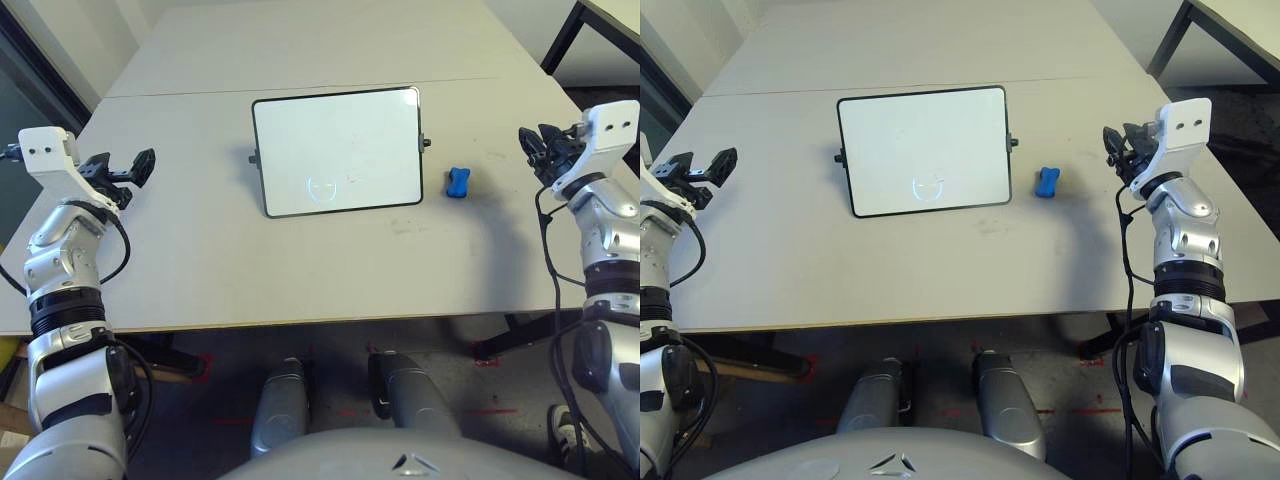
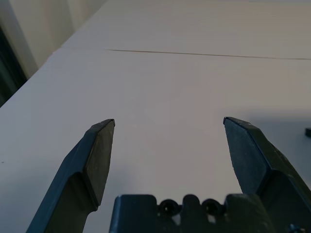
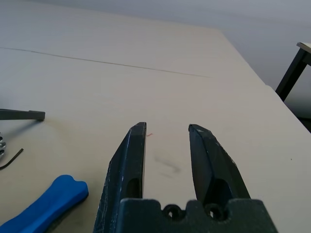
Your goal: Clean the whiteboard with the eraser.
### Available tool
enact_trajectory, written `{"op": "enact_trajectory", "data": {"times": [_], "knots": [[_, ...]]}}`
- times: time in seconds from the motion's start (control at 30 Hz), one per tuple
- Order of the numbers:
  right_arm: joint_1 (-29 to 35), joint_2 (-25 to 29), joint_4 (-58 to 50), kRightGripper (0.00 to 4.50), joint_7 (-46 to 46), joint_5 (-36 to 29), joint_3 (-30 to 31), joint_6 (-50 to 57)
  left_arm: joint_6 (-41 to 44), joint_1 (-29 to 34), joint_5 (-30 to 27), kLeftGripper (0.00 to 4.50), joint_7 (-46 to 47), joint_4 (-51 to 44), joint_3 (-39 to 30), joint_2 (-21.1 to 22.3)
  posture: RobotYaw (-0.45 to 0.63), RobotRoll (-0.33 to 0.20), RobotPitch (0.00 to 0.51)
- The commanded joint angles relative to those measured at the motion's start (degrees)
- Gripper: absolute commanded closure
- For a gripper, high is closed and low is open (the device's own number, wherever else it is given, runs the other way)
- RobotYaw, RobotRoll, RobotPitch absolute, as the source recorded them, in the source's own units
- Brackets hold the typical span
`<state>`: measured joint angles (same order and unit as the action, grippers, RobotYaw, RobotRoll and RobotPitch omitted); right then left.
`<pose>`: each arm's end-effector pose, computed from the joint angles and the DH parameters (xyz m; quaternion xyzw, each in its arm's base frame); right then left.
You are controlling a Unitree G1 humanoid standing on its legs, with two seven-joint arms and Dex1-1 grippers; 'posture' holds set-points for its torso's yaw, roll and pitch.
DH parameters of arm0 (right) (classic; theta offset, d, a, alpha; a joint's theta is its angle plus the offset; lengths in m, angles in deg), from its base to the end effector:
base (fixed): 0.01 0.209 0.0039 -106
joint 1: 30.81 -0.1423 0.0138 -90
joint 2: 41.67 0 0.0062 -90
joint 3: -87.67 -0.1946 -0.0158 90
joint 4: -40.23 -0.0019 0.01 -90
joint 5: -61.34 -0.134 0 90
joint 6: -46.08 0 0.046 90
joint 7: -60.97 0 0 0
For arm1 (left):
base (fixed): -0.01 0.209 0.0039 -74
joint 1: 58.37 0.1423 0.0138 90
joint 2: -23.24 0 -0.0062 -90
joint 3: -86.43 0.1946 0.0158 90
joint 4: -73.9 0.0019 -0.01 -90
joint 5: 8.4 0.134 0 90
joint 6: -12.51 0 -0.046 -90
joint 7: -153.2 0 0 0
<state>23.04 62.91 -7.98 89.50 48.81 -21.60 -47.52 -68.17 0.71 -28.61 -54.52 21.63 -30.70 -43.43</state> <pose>0.2963 -0.3133 0.1228 -0.0418 -0.0470 0.0399 0.9972 0.2589 0.3688 0.1380 -0.0233 -0.0128 0.0496 0.9984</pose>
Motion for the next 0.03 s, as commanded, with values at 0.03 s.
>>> {"op": "enact_trajectory", "data": {"times": [0.03], "knots": [[0.5,-0.3,1.4,2.75,-0.7,-0.9,-0.7,-1.0,-1.5,-1.1,0.4,0.00,0.2,2.9,-0.2,1.1,-0.11,0.000,0.122]]}}
